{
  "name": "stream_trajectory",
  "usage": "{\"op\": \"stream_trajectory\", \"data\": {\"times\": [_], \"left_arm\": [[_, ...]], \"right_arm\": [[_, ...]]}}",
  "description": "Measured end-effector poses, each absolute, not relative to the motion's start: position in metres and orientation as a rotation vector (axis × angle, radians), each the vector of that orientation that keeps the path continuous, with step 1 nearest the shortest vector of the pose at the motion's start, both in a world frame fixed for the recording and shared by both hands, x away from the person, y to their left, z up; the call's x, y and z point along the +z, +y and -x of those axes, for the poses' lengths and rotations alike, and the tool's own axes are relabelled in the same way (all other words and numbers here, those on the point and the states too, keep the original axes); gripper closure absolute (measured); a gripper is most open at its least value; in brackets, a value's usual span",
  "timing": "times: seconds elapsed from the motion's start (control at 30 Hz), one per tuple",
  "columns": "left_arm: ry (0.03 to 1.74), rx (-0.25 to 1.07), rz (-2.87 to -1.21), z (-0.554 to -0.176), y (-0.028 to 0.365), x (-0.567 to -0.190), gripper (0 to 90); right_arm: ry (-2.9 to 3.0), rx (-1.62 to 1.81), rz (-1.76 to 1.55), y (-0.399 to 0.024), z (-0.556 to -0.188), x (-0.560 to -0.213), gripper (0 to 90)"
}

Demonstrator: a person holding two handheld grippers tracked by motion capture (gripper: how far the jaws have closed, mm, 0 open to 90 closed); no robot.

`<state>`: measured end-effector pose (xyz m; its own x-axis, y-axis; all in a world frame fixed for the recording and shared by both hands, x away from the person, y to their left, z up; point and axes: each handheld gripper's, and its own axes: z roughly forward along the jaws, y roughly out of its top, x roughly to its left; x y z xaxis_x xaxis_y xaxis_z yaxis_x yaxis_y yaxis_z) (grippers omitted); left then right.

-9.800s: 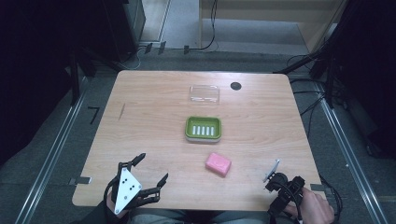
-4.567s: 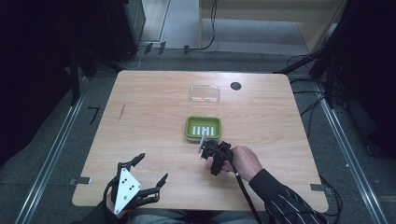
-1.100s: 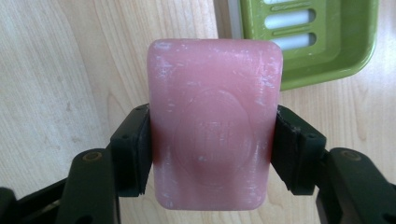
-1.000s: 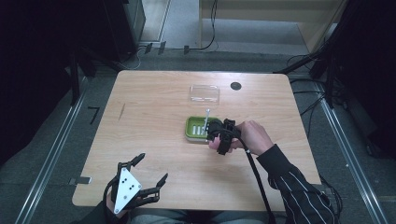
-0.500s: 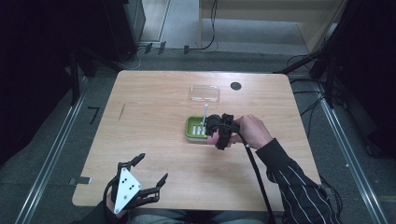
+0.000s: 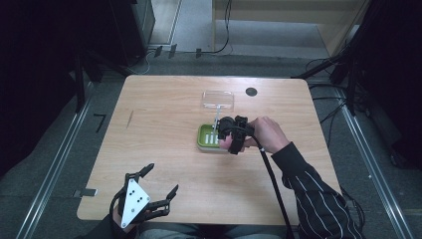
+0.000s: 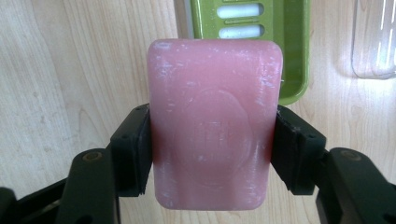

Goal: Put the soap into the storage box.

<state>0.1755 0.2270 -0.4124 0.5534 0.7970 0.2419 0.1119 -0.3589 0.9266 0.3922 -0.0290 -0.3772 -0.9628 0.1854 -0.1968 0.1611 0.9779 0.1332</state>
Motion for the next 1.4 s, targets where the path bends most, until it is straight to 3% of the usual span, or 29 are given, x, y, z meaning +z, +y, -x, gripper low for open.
{"op": "stream_trajectory", "data": {"times": [1.4], "left_arm": [[0.749, 0.881, -1.811, -0.176, 0.227, -0.413, 13.6]], "right_arm": [[2.911, 0.198, -0.153, -0.010, -0.420, -0.378, 39.1]]}}
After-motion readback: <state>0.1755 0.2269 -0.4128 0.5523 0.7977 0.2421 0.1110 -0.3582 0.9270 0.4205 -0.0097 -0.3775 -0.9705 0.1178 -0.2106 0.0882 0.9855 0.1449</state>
